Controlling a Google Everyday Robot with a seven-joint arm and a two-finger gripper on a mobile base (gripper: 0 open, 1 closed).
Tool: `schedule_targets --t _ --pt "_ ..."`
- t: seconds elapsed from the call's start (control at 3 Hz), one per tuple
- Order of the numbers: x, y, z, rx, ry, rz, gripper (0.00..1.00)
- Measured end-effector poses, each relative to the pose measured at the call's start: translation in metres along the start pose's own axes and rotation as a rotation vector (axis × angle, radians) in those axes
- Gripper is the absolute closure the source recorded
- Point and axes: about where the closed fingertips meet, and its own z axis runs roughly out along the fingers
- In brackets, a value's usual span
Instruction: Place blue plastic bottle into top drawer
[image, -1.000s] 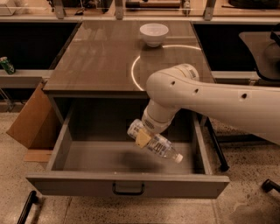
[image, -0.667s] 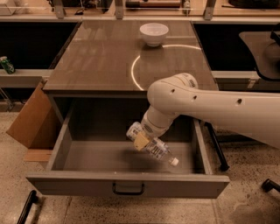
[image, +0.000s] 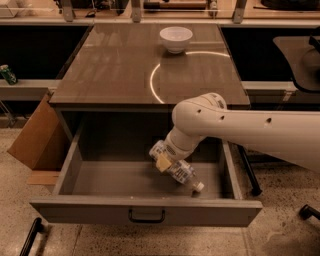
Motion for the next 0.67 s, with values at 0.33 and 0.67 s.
schedule_targets --t 0.33,0.67 --pt "0.002 -0.006 0.000 0.009 -0.003 0.014 0.12" --pt "-0.055 -0.055 0.029 0.094 -0.083 0.066 0.00"
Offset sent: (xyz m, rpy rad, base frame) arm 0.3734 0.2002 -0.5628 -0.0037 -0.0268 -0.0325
